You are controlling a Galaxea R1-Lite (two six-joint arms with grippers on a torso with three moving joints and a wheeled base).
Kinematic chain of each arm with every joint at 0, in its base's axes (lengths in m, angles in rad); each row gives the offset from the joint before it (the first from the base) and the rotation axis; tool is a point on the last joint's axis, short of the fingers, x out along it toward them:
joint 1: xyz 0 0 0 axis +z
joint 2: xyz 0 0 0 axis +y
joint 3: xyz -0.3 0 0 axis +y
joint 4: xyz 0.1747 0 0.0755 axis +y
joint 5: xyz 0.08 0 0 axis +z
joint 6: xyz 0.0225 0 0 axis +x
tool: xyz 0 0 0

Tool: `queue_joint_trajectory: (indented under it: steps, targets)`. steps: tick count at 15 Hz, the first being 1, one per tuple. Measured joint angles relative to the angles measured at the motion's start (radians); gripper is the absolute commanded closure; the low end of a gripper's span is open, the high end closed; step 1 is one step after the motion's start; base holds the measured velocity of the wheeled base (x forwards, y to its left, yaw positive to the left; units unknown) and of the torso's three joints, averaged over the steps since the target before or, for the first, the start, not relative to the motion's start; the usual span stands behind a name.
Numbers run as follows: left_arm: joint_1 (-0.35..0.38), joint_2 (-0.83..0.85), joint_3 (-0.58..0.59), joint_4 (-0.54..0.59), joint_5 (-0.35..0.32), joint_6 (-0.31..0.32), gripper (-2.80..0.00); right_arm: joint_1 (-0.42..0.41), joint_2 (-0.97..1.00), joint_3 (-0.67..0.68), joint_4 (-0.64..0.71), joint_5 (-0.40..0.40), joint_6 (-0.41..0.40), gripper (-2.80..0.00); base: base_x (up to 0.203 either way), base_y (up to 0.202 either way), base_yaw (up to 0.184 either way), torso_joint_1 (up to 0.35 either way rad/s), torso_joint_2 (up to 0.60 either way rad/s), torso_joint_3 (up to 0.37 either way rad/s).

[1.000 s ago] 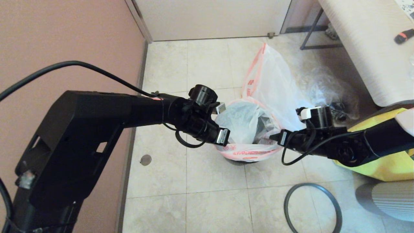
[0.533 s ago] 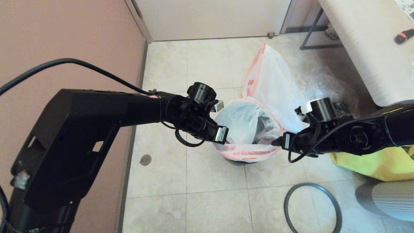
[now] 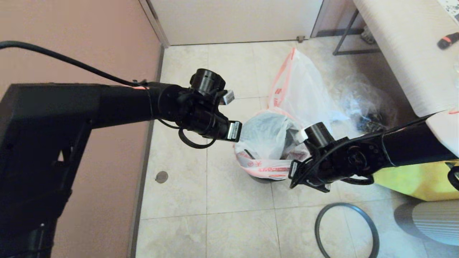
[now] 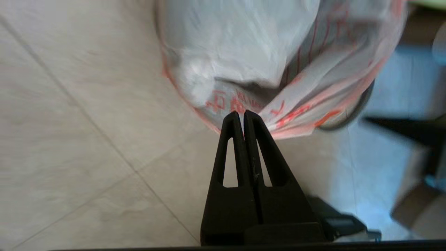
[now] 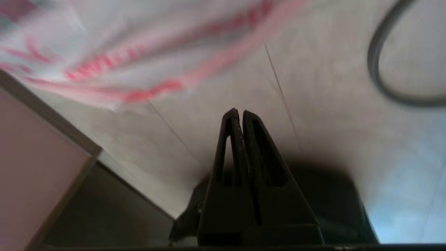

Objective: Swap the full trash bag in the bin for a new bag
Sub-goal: Put the new garbage bag on the trash can

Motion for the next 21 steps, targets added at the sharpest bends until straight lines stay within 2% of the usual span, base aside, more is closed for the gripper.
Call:
queue_joint_trajectory:
  steps: [1, 2, 7, 11, 12, 21]
  targets:
    - [0.007, -0.022, 0.0, 0.0, 0.007, -0.003, 0.0, 0.011, 0.013, -0.014, 0.025, -0.016, 0.02, 0.0, 0.0, 0.0, 0.0, 0.0, 0.0, 0.0]
    - [0.013, -0.042, 0.002, 0.0, 0.011, -0.009, 0.0, 0.016, 0.023, -0.022, 0.03, -0.033, 0.037, -2.8, 0.0, 0.0, 0.0, 0.0, 0.0, 0.0]
    - [0.025, -0.093, 0.005, 0.0, 0.013, -0.02, 0.0, 0.031, 0.036, -0.039, 0.031, -0.037, 0.134, -2.8, 0.0, 0.0, 0.0, 0.0, 0.0, 0.0]
    - [0.03, -0.106, 0.005, 0.0, 0.013, -0.02, 0.0, 0.029, 0.06, -0.094, 0.033, -0.038, 0.164, -2.8, 0.0, 0.0, 0.0, 0.0, 0.0, 0.0]
    - [0.031, -0.108, 0.005, 0.0, 0.012, -0.02, 0.0, 0.025, 0.068, -0.105, 0.033, -0.038, 0.165, 0.0, 0.0, 0.0, 0.0, 0.0, 0.0, 0.0]
    - [0.031, -0.109, 0.006, -0.002, 0.012, -0.022, 0.0, -0.009, 0.084, -0.125, 0.035, -0.041, 0.166, 0.0, 0.0, 0.0, 0.0, 0.0, 0.0, 0.0]
